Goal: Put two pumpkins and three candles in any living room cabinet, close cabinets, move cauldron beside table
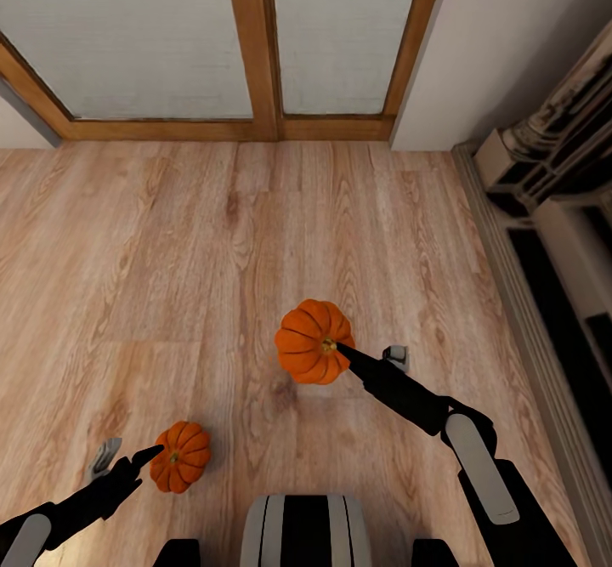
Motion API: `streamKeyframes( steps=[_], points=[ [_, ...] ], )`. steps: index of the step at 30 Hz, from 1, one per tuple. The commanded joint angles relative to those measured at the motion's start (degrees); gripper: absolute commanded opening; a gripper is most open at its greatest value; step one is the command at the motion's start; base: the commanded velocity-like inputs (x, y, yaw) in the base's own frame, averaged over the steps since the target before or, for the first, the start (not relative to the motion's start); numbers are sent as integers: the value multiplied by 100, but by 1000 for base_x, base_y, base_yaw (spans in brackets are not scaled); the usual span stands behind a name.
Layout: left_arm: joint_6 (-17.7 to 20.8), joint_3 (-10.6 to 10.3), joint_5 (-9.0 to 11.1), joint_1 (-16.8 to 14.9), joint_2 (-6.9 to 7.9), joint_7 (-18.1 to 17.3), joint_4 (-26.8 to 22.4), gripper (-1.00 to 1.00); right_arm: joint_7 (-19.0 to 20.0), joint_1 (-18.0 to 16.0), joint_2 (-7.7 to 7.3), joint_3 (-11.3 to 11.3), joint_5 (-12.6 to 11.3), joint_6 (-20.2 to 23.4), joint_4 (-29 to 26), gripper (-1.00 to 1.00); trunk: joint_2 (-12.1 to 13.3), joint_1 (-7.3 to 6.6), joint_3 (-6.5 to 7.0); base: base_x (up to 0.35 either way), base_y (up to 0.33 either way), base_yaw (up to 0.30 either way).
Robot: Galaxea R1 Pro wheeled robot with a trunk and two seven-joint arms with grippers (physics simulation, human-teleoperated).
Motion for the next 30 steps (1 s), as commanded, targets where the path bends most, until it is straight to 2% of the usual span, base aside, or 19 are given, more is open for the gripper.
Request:
streamKeyframes(
  steps=[1,4,11,15,26,30],
  points=[
    [-1,0,0,0,0,-1,0,100,-16,0,3,2,-9,1,-1,-100,0,0,0,24,5,0],
    [-1,1,1,0,0,-2,0,100,-18,0,5,6,-8,-7,-1,-100,0,0,0,10,2,0],
    [-2,6,0,-2,0,0,0,100,-23,0,5,9,-7,-18,-1,-100,-9,18,-155,1,0,0],
    [-2,7,0,0,0,-2,0,100,-26,0,5,9,-1,-19,-1,-100,-9,18,-155,0,0,0],
    [-2,1,8,-2,0,-2,0,100,-20,0,14,32,17,-25,23,-100,-24,46,-399,0,0,0],
    [-2,0,9,0,0,-2,0,100,-18,0,14,38,20,-28,32,-100,-24,46,-399,0,0,0]
  ],
)
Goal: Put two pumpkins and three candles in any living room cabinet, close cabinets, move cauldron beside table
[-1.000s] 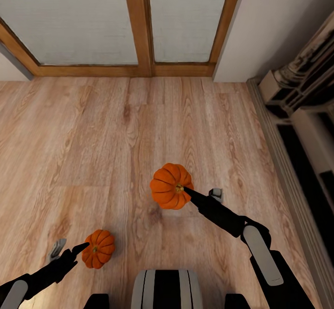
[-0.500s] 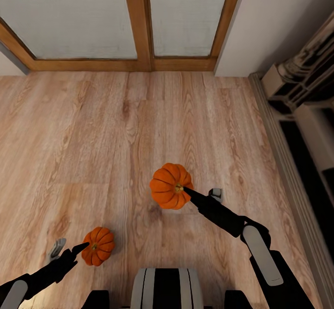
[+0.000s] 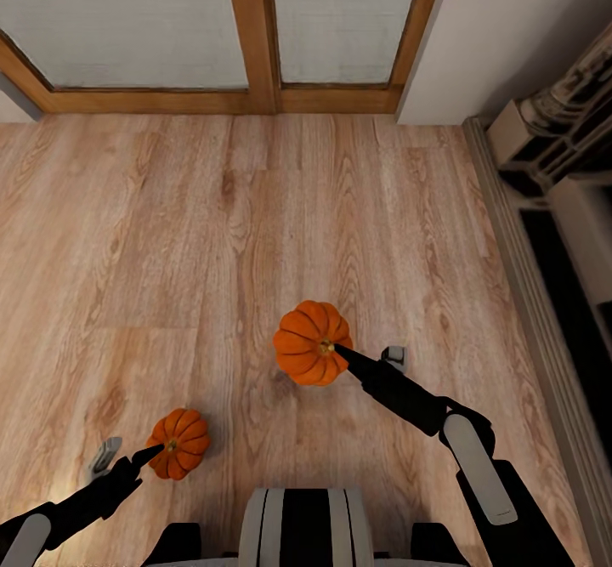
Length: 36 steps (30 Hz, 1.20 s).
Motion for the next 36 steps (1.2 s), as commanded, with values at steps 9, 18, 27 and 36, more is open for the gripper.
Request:
streamKeyframes(
  steps=[9,18,27,36],
  points=[
    [0,5,0,0,0,0,0,100,-22,0,6,12,-3,4,10,-100,-4,8,-66,0,0,0],
    [0,0,-8,0,0,2,0,100,-22,0,9,15,-3,-4,10,-100,-4,8,-66,45,-93,0],
    [0,0,-8,0,0,0,-1,100,-22,0,9,15,-3,-11,37,-100,-4,8,-66,28,-9,0],
    [0,0,-8,0,0,8,0,100,-22,0,9,15,4,-20,53,-100,-4,8,-66,57,-42,0]
  ],
)
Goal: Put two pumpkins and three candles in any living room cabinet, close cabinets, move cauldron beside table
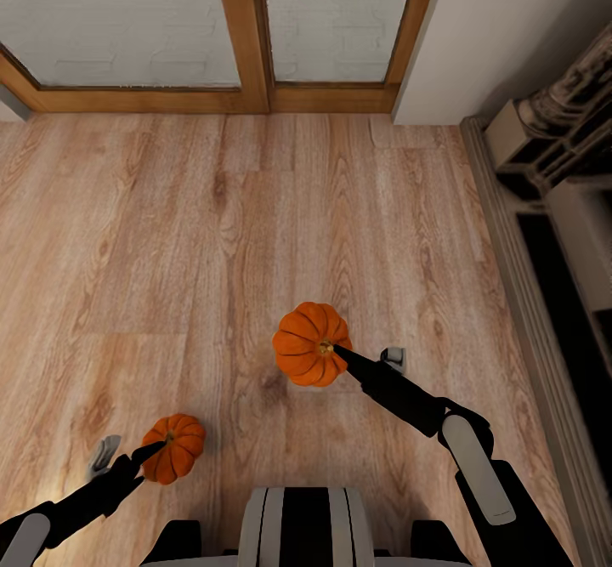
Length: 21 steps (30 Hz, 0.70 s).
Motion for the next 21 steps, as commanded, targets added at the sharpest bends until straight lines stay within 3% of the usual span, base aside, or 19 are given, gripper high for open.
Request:
streamKeyframes(
  steps=[1,3,4,21],
  points=[
    [-59,-3,-221,4,-4,35,12,100,-15,0,0,1,-3,2,-3,-100,0,1,0,31,-27,0],
    [-59,-1,-221,4,-4,36,10,100,-15,0,0,1,-3,1,-1,-100,0,1,0,19,-16,0],
    [-63,2,-221,4,-4,36,11,-100,-15,0,0,1,-4,1,-2,-100,0,1,0,8,-7,0],
    [-59,76,-221,2,-5,36,12,-100,-15,0,0,8,-3,1,-3,-100,0,1,0,1,-1,0]
  ],
)
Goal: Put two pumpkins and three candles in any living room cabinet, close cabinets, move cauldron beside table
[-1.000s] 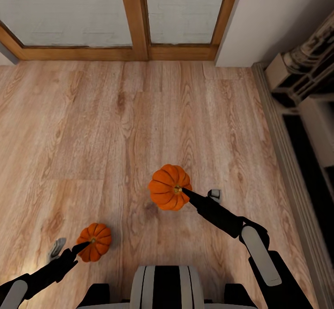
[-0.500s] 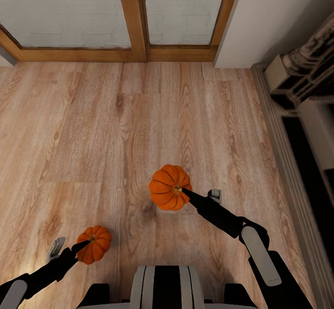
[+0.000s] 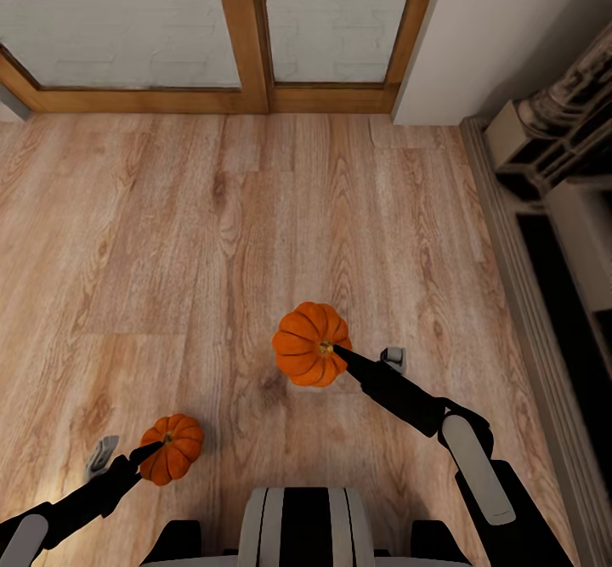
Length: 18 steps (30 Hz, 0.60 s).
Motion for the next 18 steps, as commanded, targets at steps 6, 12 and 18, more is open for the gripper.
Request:
streamKeyframes(
  steps=[6,12,18],
  points=[
    [-43,-7,-150,3,-1,29,7,-100,-14,0,0,4,-4,-5,2,-100,0,1,0,0,0,0],
    [-43,-7,-150,4,-1,29,6,-100,-20,0,8,10,-4,-11,3,-100,4,-7,66,0,0,0],
    [-39,-7,-150,4,3,29,7,-100,-31,0,9,17,1,-21,70,-100,12,-22,199,0,0,0]
  ],
)
